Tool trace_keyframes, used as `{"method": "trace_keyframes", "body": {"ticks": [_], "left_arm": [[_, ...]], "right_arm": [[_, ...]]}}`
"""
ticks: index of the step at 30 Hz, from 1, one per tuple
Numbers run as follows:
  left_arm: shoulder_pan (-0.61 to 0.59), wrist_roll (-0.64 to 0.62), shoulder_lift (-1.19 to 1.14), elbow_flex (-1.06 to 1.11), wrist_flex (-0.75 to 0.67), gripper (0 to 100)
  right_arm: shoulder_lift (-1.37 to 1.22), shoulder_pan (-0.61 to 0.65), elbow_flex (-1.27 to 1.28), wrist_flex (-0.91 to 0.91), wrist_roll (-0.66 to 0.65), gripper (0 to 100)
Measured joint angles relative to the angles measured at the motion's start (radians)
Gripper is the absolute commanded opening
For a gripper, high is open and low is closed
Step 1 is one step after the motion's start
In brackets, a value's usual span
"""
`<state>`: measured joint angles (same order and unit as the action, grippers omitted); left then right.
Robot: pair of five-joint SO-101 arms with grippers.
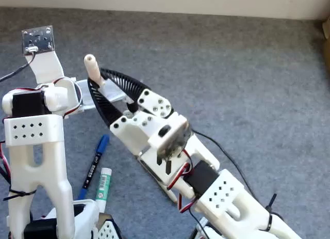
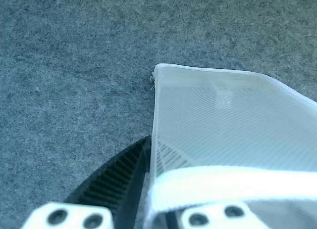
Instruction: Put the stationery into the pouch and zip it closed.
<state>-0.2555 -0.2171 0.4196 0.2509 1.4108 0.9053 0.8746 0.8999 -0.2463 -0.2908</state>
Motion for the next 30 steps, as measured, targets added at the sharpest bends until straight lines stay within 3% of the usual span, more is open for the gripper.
{"method": "trace_keyframes", "body": {"ticks": [7, 16, 19, 24, 30], "left_arm": [[0.000, 0.000, 0.000, 0.000, 0.000, 1], [0.000, 0.000, 0.000, 0.000, 0.000, 1], [0.000, 0.000, 0.000, 0.000, 0.000, 1], [0.000, 0.000, 0.000, 0.000, 0.000, 1], [0.000, 0.000, 0.000, 0.000, 0.000, 1]], "right_arm": [[-0.071, 0.000, 0.057, -0.135, -0.126, 0.3], [-0.213, -0.063, 0.072, -0.173, -0.138, 0.4], [-0.221, -0.078, 0.072, -0.132, -0.138, 4.1], [-0.221, -0.083, 0.072, -0.009, -0.138, 18.5], [-0.221, -0.087, 0.072, 0.009, -0.138, 18.0]]}}
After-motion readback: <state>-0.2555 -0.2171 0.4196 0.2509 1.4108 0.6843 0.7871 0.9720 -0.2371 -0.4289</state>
